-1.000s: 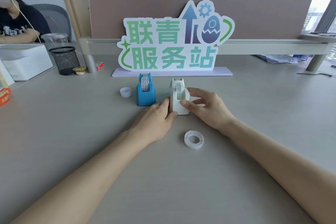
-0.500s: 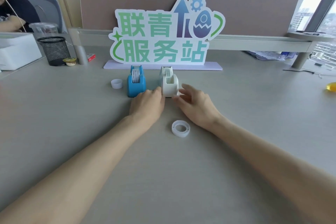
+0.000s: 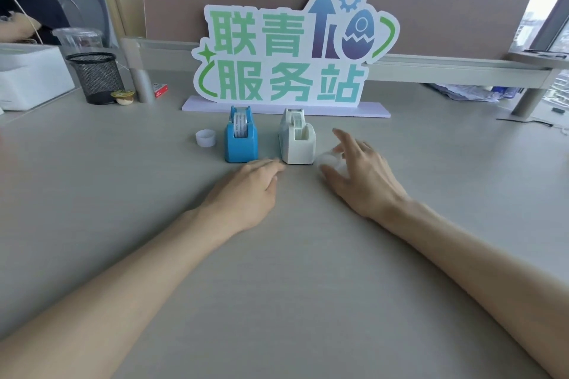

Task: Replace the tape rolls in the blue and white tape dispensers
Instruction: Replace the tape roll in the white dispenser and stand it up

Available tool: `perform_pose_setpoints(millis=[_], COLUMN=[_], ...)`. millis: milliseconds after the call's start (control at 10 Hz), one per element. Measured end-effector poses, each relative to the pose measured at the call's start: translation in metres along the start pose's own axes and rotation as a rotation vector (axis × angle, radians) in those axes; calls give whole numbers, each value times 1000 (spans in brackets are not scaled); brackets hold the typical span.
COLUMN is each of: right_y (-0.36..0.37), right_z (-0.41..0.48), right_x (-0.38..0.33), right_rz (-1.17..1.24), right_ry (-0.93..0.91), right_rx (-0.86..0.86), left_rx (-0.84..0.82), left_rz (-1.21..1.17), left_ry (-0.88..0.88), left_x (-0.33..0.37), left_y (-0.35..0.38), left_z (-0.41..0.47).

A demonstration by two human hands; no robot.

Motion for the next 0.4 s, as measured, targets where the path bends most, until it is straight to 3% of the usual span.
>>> perform_pose_setpoints(millis=[300,400], right_y=[21,19], right_z=[47,36], right_x=[13,9], right_rz=[-52,-79], right_ry=[152,122], right_rx=[-39,20], left_rx=[29,105], left_rz=[17,64], left_ry=[5,30], left_x=[2,1], left_y=[-2,-4], left_z=[-1,-5])
Point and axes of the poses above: each hand's wrist, its own z-axis towards the middle knuckle, its own y-axis out of the palm, x = y × z, the point moved 2 cm from there along z, towards the middle knuckle, and after that the axes turned 7 degrees about -z, right-handed, at the moved point
